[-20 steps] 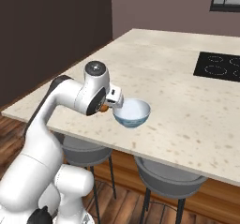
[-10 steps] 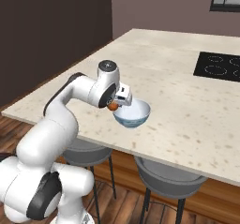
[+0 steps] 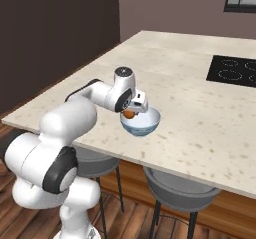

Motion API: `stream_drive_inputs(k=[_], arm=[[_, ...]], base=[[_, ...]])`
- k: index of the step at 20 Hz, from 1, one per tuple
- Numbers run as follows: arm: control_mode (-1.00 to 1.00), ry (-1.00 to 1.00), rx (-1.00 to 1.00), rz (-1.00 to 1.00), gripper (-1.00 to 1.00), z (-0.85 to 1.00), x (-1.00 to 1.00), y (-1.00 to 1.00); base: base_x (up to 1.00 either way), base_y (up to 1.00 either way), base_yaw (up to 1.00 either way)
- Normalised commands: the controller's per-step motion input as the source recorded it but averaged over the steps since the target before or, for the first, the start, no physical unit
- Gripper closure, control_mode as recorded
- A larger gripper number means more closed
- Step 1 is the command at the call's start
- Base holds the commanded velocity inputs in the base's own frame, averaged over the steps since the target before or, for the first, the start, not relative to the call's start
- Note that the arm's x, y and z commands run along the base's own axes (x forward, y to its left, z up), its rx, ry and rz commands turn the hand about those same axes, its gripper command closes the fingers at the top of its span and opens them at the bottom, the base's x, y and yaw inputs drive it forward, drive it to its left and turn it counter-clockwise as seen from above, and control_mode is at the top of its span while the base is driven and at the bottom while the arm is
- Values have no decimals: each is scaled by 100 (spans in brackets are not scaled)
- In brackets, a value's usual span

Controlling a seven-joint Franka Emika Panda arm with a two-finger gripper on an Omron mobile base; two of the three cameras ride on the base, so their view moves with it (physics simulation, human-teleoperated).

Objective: Retrieve the tangerine and mango from the fridge and place them into the bowl on the dining table.

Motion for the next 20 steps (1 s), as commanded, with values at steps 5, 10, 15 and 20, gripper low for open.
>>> stream_drive_inputs(k=[5, 10, 15, 20], arm=[[-100, 8, -4, 4, 100, -32, 53, -23], [-100, 9, -3, 5, 100, -31, 57, -22], [-100, 9, -4, 7, 100, -28, 44, -14], [-100, 9, -4, 7, 100, -37, 39, -15]], base=[[0, 0, 0], [0, 0, 0], [0, 0, 0], [0, 0, 0]])
